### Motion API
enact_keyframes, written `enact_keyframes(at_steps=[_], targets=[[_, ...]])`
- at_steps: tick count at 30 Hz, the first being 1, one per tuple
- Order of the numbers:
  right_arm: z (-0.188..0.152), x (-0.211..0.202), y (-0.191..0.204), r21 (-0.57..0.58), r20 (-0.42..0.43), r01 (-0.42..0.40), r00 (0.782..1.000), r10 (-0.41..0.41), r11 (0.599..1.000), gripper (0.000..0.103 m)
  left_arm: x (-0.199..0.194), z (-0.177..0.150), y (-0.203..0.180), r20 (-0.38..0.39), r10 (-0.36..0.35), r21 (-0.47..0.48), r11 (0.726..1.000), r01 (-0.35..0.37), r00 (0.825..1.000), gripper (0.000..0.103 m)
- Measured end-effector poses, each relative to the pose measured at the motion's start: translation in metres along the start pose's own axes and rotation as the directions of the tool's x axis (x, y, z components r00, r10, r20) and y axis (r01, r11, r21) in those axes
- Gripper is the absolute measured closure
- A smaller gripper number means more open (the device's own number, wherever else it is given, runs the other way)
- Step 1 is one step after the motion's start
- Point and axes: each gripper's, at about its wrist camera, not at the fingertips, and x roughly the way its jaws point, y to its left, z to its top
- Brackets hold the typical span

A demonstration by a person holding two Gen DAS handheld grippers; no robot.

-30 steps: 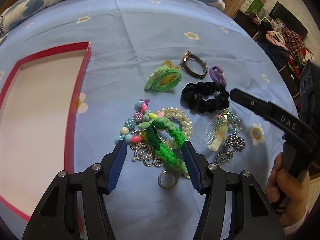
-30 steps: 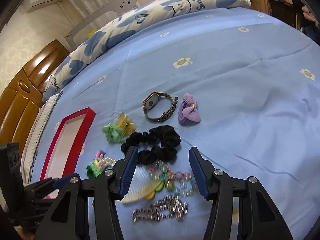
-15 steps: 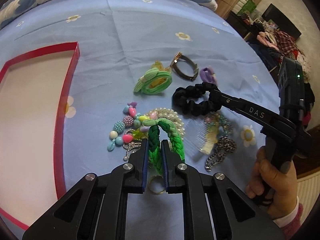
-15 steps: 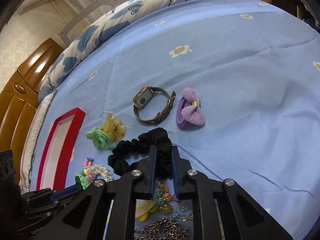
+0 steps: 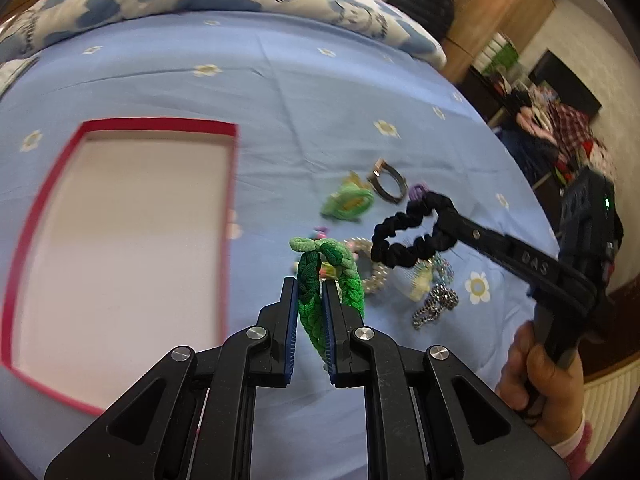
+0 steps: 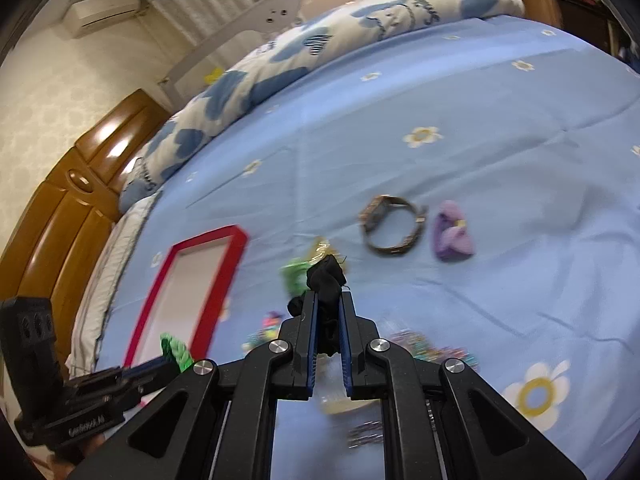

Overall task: Organize jewelry
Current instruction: 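Carry both items into the red tray and open both tools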

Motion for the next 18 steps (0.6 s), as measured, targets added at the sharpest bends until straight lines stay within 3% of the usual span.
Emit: enact_keyframes(at_steps=[10,18], targets=[[-0.014,0.005,0.063,-0.044,-0.040,-0.171,0.985,0.169,0.984,0.094,-0.032,-0.007,0.060,0.042,0.080,-0.102,0.992,-0.075,0.996,0.093],[-0.030,0.024,0.115,-0.090,-0.104,-0.259,0.963,0.250,0.962,0.094,-0.045,-0.013,0.115,0.047,0.161,-0.194,0.970,-0.149,0.986,0.093]])
